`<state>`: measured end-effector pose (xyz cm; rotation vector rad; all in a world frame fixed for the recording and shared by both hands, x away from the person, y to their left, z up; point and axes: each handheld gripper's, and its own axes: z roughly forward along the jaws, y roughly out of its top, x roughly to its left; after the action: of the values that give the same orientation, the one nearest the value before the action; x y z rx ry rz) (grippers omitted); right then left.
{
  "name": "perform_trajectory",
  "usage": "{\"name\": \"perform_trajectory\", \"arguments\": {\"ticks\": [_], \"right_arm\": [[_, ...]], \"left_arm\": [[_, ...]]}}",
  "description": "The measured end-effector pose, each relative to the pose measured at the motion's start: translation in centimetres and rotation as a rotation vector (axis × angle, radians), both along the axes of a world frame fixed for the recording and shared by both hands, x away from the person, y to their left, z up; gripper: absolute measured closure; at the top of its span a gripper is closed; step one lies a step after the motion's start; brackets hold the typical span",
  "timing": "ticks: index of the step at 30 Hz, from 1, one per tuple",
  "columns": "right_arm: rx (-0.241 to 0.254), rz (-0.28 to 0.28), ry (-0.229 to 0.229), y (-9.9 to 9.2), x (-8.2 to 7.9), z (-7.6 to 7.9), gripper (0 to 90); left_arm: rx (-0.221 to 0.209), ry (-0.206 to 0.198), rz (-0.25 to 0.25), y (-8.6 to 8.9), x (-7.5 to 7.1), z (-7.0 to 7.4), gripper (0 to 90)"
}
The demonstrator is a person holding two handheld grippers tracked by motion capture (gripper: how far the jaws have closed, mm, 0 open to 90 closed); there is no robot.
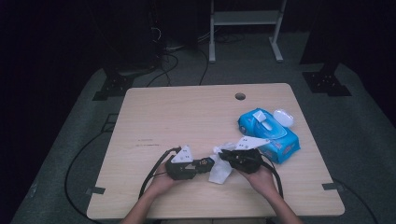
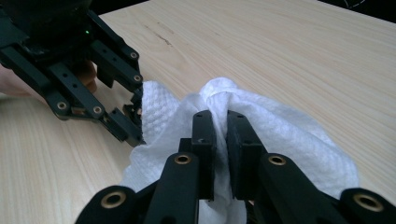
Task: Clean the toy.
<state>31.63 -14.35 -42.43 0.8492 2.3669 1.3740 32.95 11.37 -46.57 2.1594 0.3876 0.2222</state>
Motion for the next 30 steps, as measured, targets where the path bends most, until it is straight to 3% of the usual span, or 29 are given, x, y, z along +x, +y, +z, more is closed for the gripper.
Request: {"name": "perform_trajectory", "arguments": {"ticks": [3, 5, 6, 8, 10, 12, 16, 18, 22, 26, 28, 30], "right_arm": [[-0.032, 0.040, -0.016, 1.2, -0.3, -0.1, 81.7], [-0.048, 0.038, -0.020, 1.2, -0.2, -0.2, 81.7], [-0.074, 0.018, -0.022, 0.7, 0.0, -0.3, 81.7], [-0.077, 0.010, -0.027, 0.4, 0.1, -0.3, 81.7], [-0.080, -0.043, -0.016, -1.5, 0.4, -0.2, 81.7], [-0.077, -0.069, -0.002, -2.5, 0.6, -0.2, 81.7], [-0.068, -0.077, -0.002, -2.6, 0.4, -0.2, 81.7], [-0.053, -0.028, -0.009, -1.4, 0.0, 0.0, 81.7], [-0.074, -0.003, -0.016, -0.7, -0.1, -0.1, 81.7], [-0.078, -0.053, -0.011, -2.2, 0.3, -0.2, 81.6], [-0.028, -0.078, 0.034, -3.8, 0.8, -0.5, 81.5], [-0.034, -0.083, 0.026, -4.0, 0.8, -0.5, 81.5]], "left_arm": [[0.003, -0.002, 0.001, 0.0, -0.1, 0.0, 69.0], [0.001, 0.001, 0.000, 0.1, -0.1, 0.0, 69.0], [0.005, -0.001, -0.004, 0.1, 0.0, 0.0, 69.0], [0.008, -0.003, -0.005, 0.1, 0.0, 0.1, 69.0], [0.008, -0.006, -0.002, 0.1, 0.0, 0.0, 69.0], [0.005, -0.003, -0.001, 0.1, -0.1, 0.0, 69.0], [0.007, -0.003, -0.002, 0.0, 0.0, 0.1, 69.0], [0.011, -0.002, 0.000, 0.0, 0.0, 0.1, 69.0], [0.012, -0.004, -0.004, 0.1, 0.0, 0.1, 69.0], [0.011, -0.003, -0.003, 0.1, 0.0, 0.1, 69.0], [0.018, -0.009, -0.004, 0.1, -0.1, 0.1, 69.0], [0.019, -0.009, -0.005, 0.1, -0.1, 0.1, 69.0]]}}
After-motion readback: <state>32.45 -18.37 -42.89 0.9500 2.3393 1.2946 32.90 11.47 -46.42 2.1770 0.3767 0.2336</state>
